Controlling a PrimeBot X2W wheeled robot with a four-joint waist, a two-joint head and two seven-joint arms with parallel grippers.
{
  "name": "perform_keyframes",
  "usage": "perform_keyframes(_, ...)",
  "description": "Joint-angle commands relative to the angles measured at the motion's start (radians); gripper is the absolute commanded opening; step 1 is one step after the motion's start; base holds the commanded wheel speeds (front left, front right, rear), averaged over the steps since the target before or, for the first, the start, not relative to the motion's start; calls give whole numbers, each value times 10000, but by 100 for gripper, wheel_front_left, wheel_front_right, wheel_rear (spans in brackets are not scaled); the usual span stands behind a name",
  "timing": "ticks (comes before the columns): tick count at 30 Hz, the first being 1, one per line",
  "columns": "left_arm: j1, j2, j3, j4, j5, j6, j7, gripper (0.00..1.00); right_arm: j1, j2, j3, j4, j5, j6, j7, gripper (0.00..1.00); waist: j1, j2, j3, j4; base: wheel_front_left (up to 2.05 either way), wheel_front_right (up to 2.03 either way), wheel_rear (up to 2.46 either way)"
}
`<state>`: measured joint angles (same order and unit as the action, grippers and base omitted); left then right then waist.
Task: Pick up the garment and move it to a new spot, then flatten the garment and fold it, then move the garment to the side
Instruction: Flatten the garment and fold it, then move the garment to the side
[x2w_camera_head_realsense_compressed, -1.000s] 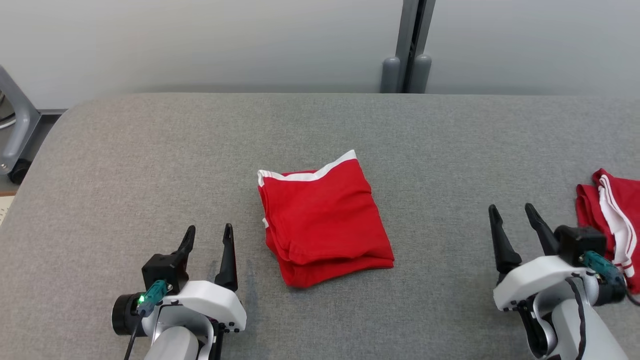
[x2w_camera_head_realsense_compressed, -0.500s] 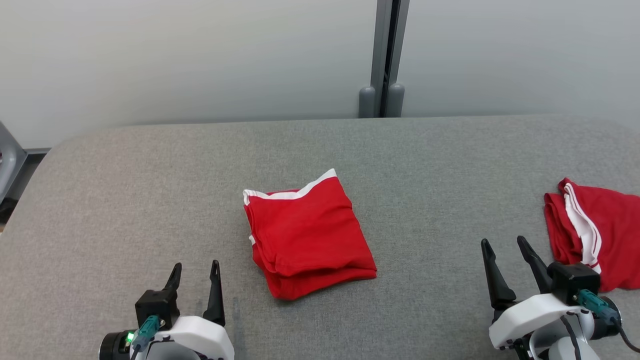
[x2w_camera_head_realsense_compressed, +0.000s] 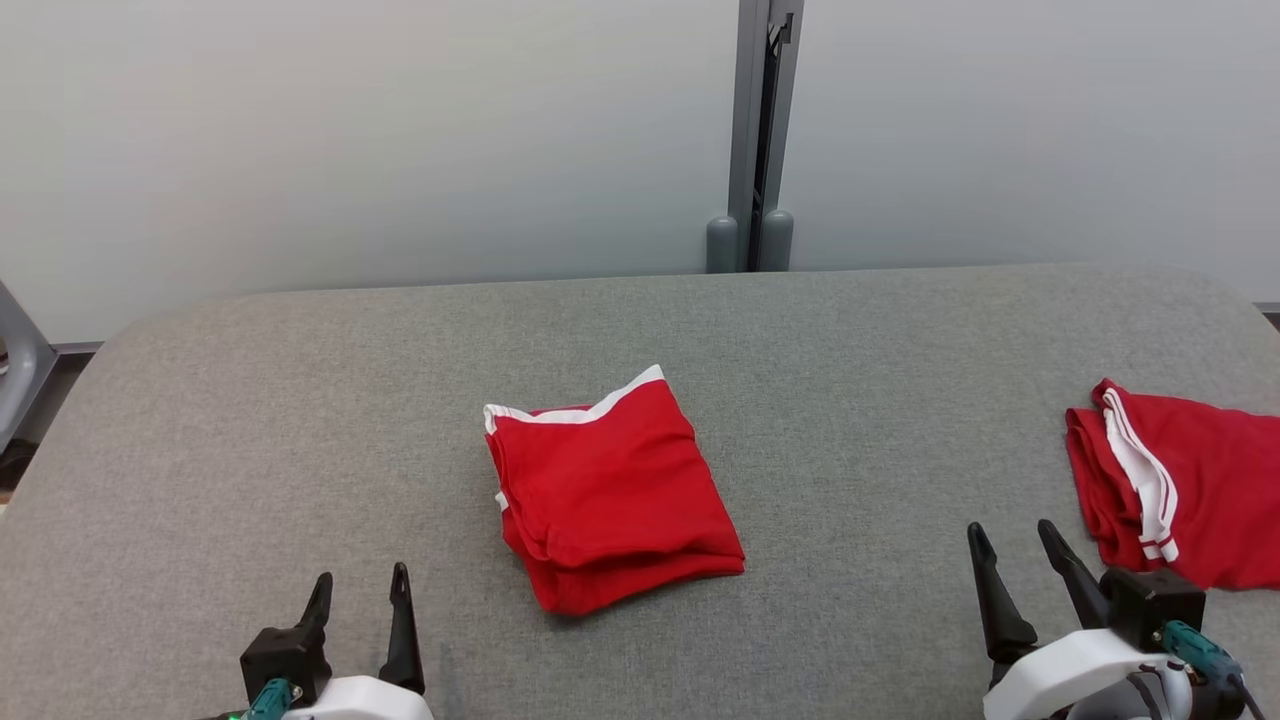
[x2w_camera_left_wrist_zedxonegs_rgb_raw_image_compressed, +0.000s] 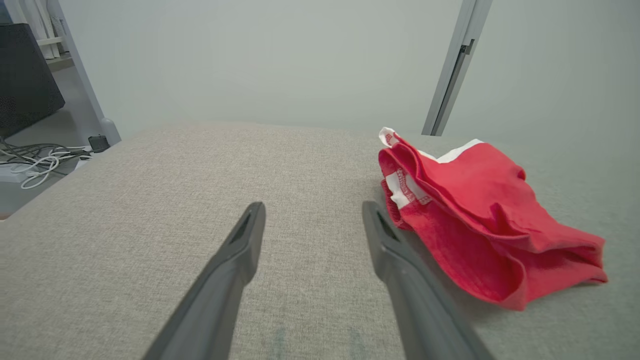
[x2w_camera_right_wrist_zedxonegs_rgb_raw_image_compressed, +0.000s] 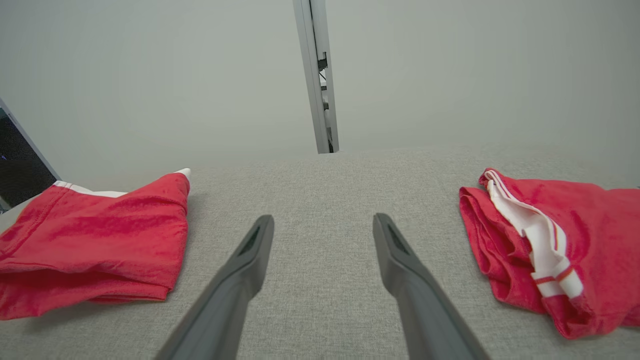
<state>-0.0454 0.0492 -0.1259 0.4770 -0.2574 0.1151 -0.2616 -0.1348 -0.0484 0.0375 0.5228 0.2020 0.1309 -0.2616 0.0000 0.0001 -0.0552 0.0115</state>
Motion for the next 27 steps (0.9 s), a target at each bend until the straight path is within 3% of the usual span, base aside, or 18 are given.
perform_keyframes(1,60,38,10,-61,-6,14,-45,100,42,-55,-47,-43,59,-4,-43,100,0,-1,46,34,0,0,0)
perform_keyframes(7,-114,41,-235,-169,-43,-56,-45,100,-110,-50,147,133,190,-4,-45,100,0,-1,411,342,0,0,0)
perform_keyframes(13,-402,45,-622,-182,-192,-100,-45,100,-726,-49,1027,670,823,-4,-44,100,0,-1,937,902,0,0,0)
perform_keyframes(20,-823,42,-1112,-141,-355,-138,-46,100,-2553,-56,2499,2309,2007,-2,-44,100,0,-1,1571,1929,0,0,0)
perform_keyframes(27,-1114,42,-1484,-172,-481,-125,-46,100,-4232,-58,2694,4025,2409,-2,-44,100,0,-1,1983,2794,0,0,0)
